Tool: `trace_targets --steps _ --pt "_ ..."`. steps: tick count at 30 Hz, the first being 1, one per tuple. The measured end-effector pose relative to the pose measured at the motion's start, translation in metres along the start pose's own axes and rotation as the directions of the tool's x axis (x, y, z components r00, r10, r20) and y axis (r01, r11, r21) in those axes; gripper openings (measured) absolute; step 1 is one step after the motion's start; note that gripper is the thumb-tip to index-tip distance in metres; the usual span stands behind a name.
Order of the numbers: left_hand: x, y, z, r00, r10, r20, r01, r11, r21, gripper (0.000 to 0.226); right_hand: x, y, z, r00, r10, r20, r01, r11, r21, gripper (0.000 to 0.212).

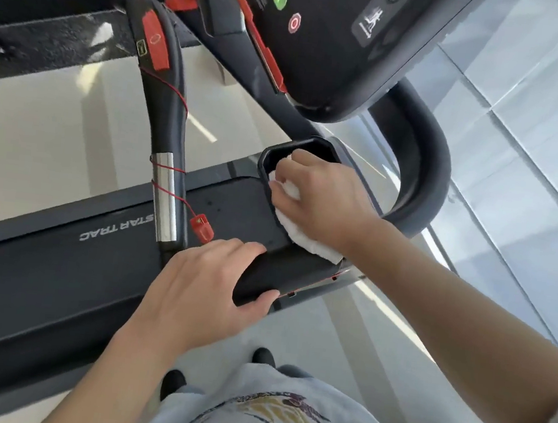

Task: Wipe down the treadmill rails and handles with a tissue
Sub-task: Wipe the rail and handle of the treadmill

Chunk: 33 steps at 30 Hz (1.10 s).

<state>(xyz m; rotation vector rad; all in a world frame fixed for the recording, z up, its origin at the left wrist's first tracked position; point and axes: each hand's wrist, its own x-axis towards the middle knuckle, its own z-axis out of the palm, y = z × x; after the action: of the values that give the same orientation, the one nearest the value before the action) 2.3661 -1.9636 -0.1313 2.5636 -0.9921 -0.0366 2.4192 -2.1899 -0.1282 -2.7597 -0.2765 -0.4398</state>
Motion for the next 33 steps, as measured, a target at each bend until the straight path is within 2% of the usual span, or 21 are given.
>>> trace_targets --steps 6,10,13,17,19,22,27,33 --pt "0.001 0.001 -0.001 1.0 -0.006 -0.025 0.006 1.0 0.006 0.045 -0.006 0.066 -0.036 1.0 0.013 -0.007 -0.013 0.997 -0.072 0.02" --pt "0.002 0.002 -0.001 1.0 -0.01 -0.022 0.011 1.0 0.022 0.045 -0.003 0.039 -0.023 1.0 -0.003 -0.001 0.003 0.998 -0.062 0.032" --pt "0.002 0.004 -0.001 0.999 -0.014 -0.029 0.014 1.0 0.021 0.043 -0.002 0.012 -0.01 0.998 -0.06 0.016 0.061 0.997 -0.05 0.028" --pt "0.001 0.004 -0.002 0.999 -0.023 -0.022 0.024 1.0 0.008 0.044 -0.002 0.025 -0.016 0.995 -0.055 0.082 0.056 0.998 -0.003 0.031" --pt "0.001 0.004 -0.002 0.999 -0.029 -0.019 0.029 1.0 0.005 0.044 -0.003 0.045 -0.026 0.996 0.032 0.085 -0.031 0.999 -0.017 0.031" --pt "0.002 0.004 -0.001 0.999 -0.034 -0.015 0.034 0.999 0.006 0.044 -0.006 0.062 -0.033 0.972 0.234 0.026 -0.236 0.97 0.064 0.022" --pt "0.002 0.004 -0.001 0.999 -0.041 -0.014 0.041 0.999 0.006 0.044 0.022 0.046 -0.022 0.936 0.347 -0.055 -0.347 0.938 -0.001 0.033" --pt "0.003 0.004 -0.001 0.999 -0.038 -0.009 0.038 0.999 0.022 0.044 0.037 0.028 -0.013 0.923 0.376 -0.087 -0.384 0.916 -0.113 0.037"
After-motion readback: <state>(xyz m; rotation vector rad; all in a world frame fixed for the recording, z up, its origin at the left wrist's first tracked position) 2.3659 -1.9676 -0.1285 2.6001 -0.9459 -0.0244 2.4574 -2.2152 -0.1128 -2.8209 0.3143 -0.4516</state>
